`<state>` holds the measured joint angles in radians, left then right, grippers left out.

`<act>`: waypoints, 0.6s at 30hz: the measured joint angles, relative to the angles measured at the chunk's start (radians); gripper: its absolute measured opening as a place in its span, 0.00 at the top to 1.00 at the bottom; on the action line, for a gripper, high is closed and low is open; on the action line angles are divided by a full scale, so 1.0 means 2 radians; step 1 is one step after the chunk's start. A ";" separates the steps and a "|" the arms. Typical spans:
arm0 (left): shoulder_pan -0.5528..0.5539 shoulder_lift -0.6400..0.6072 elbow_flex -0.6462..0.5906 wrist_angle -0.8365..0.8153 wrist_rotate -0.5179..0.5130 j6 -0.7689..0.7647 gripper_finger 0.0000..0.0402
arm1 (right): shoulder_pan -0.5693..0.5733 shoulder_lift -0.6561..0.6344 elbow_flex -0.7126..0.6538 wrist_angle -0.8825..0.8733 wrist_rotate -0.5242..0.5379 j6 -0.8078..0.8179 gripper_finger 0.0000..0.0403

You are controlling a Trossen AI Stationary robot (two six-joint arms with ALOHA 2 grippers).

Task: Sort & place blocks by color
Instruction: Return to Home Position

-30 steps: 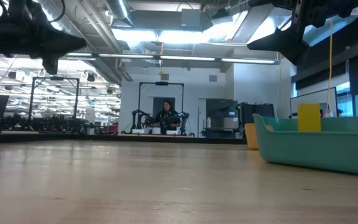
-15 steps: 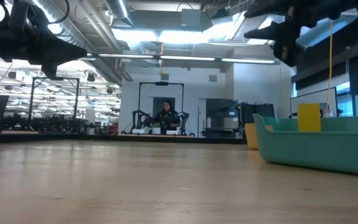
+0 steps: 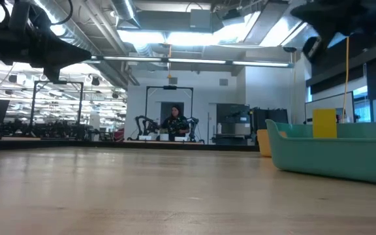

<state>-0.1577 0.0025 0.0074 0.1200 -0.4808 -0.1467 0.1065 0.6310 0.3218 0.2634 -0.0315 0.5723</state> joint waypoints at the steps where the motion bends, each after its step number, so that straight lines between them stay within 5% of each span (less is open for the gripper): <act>1: 0.000 0.000 0.000 0.000 0.000 0.000 1.00 | -0.002 -0.019 -0.010 0.008 -0.006 -0.001 0.99; 6: 0.000 0.000 0.000 0.000 0.000 0.000 1.00 | -0.025 -0.097 -0.053 0.002 -0.038 -0.007 1.00; 18: 0.000 0.000 0.000 0.000 0.000 0.000 1.00 | -0.037 -0.235 -0.131 0.005 -0.011 -0.029 1.00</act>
<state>-0.1575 0.0025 0.0074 0.1201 -0.4814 -0.1471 0.0326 0.1604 0.0601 0.2737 -0.0536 0.5144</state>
